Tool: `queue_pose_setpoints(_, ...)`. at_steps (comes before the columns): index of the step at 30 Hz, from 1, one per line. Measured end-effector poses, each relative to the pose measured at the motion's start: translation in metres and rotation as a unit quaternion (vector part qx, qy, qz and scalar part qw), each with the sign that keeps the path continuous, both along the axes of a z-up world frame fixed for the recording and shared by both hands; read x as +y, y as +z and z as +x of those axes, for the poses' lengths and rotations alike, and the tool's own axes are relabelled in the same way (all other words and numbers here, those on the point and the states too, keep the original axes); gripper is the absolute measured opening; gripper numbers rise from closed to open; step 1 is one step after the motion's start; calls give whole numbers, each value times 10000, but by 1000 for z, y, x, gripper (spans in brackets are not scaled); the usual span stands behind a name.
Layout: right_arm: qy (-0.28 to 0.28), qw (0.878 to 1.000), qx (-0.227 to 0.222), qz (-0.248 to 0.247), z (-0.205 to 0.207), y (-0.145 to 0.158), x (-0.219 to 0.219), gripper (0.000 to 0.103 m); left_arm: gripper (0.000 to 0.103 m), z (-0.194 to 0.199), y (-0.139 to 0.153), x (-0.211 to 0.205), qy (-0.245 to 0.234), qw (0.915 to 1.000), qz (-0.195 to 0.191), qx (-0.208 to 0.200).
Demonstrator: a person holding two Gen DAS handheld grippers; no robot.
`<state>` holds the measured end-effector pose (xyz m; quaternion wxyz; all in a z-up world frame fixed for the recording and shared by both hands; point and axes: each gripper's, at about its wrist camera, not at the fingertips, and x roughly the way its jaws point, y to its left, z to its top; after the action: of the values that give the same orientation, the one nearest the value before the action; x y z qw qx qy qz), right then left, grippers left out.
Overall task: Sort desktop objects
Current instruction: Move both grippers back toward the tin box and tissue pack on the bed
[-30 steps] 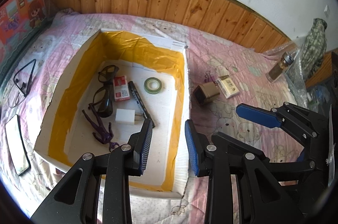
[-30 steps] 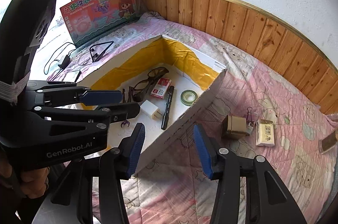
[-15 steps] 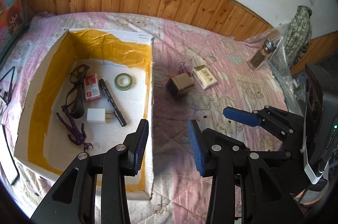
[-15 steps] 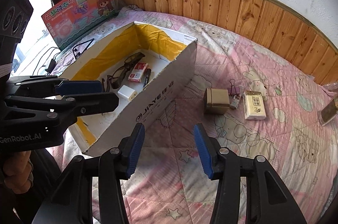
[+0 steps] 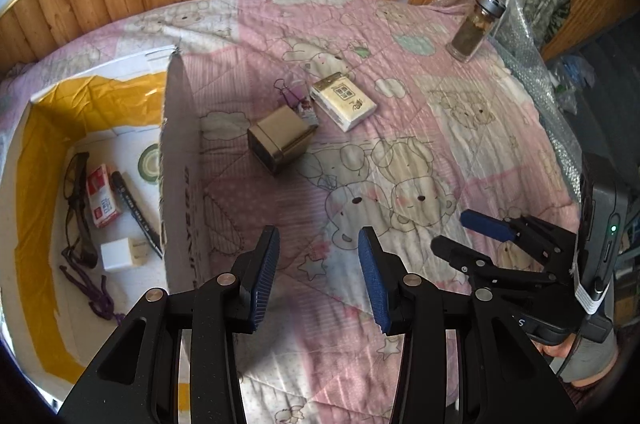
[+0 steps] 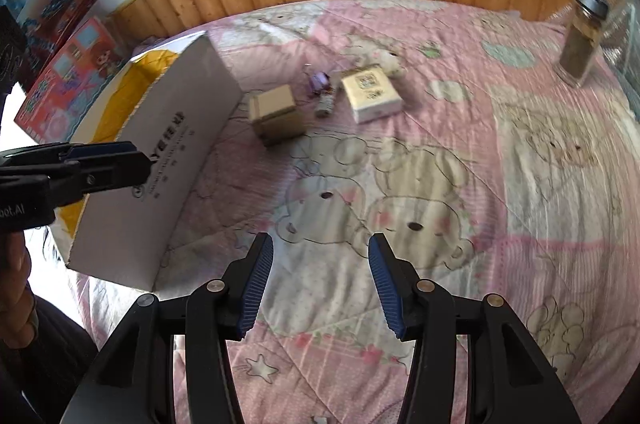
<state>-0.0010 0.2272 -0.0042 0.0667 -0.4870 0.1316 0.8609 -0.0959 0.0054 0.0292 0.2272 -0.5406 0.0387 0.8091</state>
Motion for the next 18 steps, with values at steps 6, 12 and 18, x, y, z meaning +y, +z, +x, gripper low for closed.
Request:
queue_pose_setpoints(6,-678,9971,-226,-266,15,-32,38,57,43,-32,-10,24,-270,9994,-234,2)
queue_pose_setpoints(12,-629,9973,-292,-256,4,-45,47,57,43,-68,-33,27,-159,9989,-442,-84)
queue_pose_setpoints(18,-234,9996,39,144,-53,-23,61,69,43,-92,-53,33,-161,9986,-372,-343)
